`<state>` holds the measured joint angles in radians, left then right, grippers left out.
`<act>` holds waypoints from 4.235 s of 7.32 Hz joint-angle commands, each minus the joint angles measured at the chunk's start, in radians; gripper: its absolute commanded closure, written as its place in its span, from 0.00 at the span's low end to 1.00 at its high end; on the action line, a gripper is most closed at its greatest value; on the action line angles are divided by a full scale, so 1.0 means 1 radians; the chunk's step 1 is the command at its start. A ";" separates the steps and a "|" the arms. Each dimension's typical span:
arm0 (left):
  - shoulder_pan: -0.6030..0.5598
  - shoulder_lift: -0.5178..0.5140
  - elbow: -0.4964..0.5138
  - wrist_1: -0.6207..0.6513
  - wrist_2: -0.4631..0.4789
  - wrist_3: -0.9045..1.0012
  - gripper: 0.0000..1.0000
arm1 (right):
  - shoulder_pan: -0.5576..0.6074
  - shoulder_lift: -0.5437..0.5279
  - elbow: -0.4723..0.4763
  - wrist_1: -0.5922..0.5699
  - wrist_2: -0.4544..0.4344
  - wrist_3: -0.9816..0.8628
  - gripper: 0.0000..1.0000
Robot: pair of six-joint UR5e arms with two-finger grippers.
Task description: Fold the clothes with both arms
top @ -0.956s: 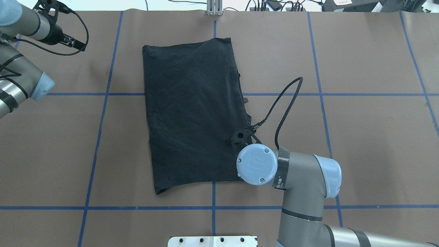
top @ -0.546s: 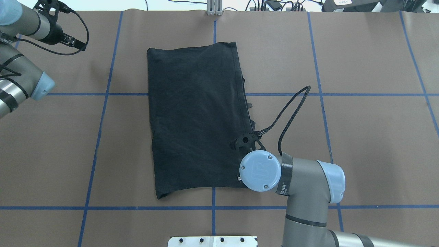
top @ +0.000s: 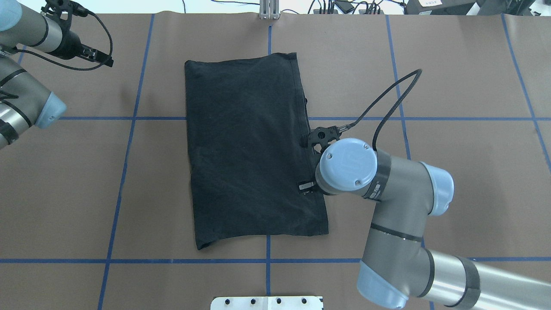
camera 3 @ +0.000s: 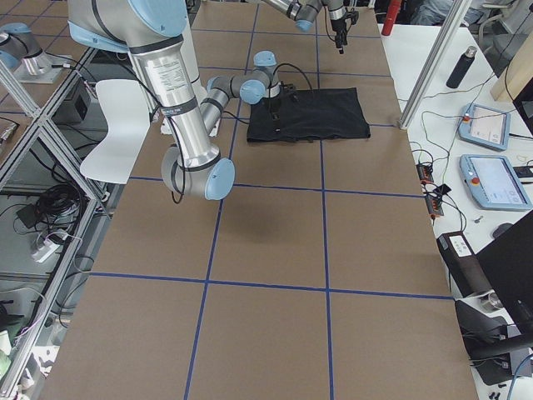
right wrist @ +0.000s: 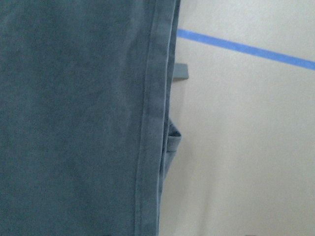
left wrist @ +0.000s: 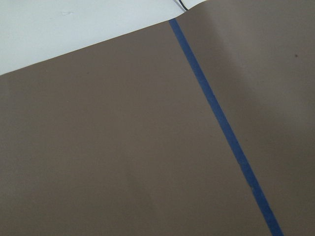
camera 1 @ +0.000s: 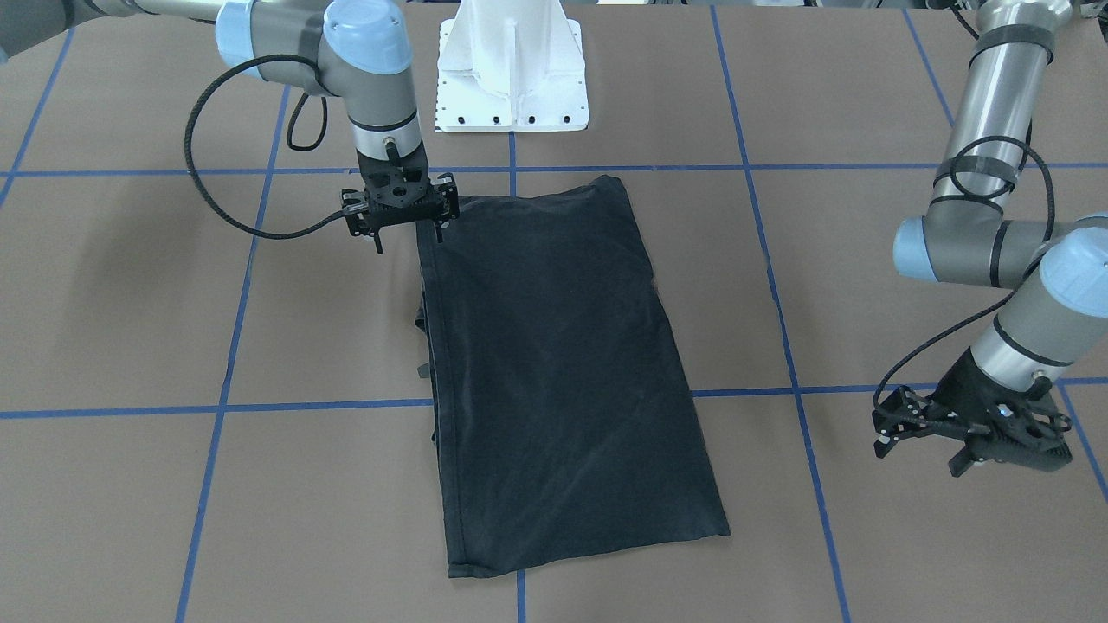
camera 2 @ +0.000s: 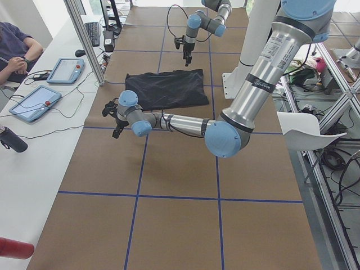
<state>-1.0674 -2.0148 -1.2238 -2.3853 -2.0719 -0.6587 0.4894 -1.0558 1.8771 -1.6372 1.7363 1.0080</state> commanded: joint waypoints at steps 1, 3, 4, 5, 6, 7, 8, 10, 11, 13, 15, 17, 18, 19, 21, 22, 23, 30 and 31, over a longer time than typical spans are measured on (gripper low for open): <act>0.102 0.152 -0.251 0.002 -0.007 -0.222 0.00 | 0.095 -0.001 -0.001 0.011 0.071 -0.002 0.00; 0.252 0.255 -0.455 0.002 0.009 -0.461 0.00 | 0.117 -0.012 -0.019 0.095 0.085 -0.002 0.00; 0.332 0.299 -0.541 -0.005 0.025 -0.583 0.00 | 0.126 -0.016 -0.032 0.120 0.095 -0.002 0.00; 0.440 0.336 -0.622 -0.005 0.121 -0.711 0.00 | 0.138 -0.023 -0.030 0.125 0.112 -0.003 0.00; 0.545 0.343 -0.661 -0.005 0.212 -0.839 0.00 | 0.143 -0.036 -0.033 0.160 0.120 -0.003 0.00; 0.643 0.341 -0.668 -0.005 0.302 -0.948 0.00 | 0.144 -0.059 -0.044 0.215 0.118 -0.002 0.00; 0.706 0.335 -0.666 -0.005 0.361 -1.022 0.00 | 0.149 -0.064 -0.059 0.238 0.118 -0.002 0.00; 0.770 0.308 -0.651 0.001 0.413 -1.099 0.00 | 0.153 -0.062 -0.061 0.238 0.120 0.000 0.00; 0.771 0.292 -0.642 0.005 0.420 -1.099 0.01 | 0.153 -0.062 -0.061 0.238 0.120 0.000 0.00; 0.815 0.271 -0.629 0.005 0.429 -1.146 0.07 | 0.153 -0.062 -0.061 0.238 0.118 0.001 0.00; 0.823 0.266 -0.628 0.006 0.429 -1.148 0.18 | 0.153 -0.062 -0.061 0.240 0.118 0.004 0.00; 0.823 0.266 -0.616 0.009 0.427 -1.145 0.18 | 0.152 -0.059 -0.059 0.240 0.120 0.006 0.00; 0.823 0.268 -0.615 0.012 0.427 -1.144 0.18 | 0.152 -0.059 -0.058 0.240 0.120 0.007 0.00; 0.823 0.265 -0.615 0.024 0.427 -1.144 0.18 | 0.152 -0.059 -0.058 0.240 0.120 0.009 0.00; 0.823 0.265 -0.615 0.026 0.426 -1.144 0.47 | 0.152 -0.058 -0.055 0.240 0.120 0.009 0.00; 0.823 0.265 -0.615 0.026 0.426 -1.144 0.63 | 0.152 -0.059 -0.056 0.240 0.120 0.009 0.00; 0.823 0.265 -0.615 0.026 0.426 -1.144 0.72 | 0.152 -0.059 -0.056 0.240 0.120 0.009 0.00; 0.820 0.266 -0.623 0.026 0.423 -1.144 1.00 | 0.072 0.020 -0.267 0.441 0.033 0.194 0.02; 0.820 0.268 -0.626 0.026 0.423 -1.144 1.00 | 0.052 0.029 -0.294 0.450 0.010 0.220 0.04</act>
<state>-0.2463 -1.7483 -1.8468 -2.3593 -1.6488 -1.8024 0.5683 -1.0446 1.6349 -1.2336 1.7781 1.1871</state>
